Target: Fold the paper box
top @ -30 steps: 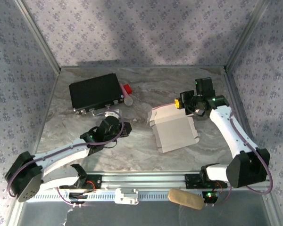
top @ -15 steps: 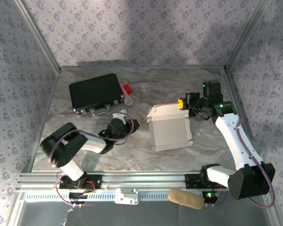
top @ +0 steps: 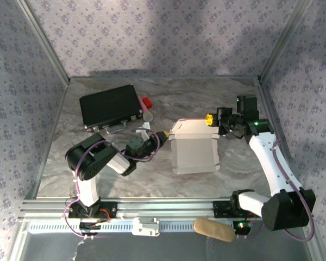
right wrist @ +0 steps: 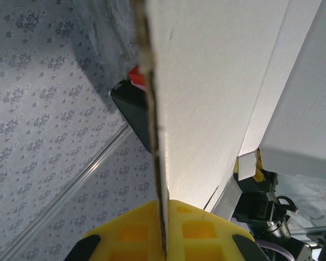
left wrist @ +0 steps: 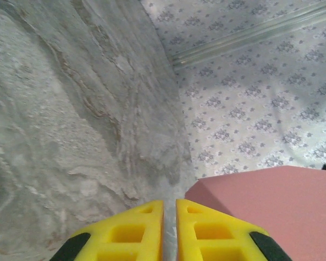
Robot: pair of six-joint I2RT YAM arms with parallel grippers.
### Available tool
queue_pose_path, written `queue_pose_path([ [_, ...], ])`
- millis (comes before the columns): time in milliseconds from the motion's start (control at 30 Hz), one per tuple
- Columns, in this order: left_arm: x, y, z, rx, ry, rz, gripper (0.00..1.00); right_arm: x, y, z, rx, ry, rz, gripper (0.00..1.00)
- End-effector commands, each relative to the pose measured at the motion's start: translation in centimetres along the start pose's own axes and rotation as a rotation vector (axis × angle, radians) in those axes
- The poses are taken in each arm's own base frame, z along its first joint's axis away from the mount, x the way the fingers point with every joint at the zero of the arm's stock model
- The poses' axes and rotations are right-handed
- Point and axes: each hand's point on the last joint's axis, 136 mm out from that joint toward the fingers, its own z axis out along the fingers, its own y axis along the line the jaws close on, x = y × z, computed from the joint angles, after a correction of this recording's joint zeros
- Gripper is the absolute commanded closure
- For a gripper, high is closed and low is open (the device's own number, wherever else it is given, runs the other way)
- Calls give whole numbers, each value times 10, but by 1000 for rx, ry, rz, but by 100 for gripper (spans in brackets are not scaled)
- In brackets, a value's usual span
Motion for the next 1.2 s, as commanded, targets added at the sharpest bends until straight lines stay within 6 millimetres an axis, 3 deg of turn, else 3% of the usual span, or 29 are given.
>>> queue_pose_path([
  [0, 3, -22, 3, 83, 0, -8, 86, 5, 8, -1, -31, 36, 7, 100],
  [367, 9, -38, -2, 110, -11, -7, 85, -2, 7, 3, -41, 39, 21, 100],
  [600, 13, -48, -8, 126, -23, 15, 79, -5, 5, 3, -44, 37, 30, 100],
  [1167, 22, -38, -19, 93, -20, 28, 65, -8, 5, 6, -44, 40, 44, 100],
])
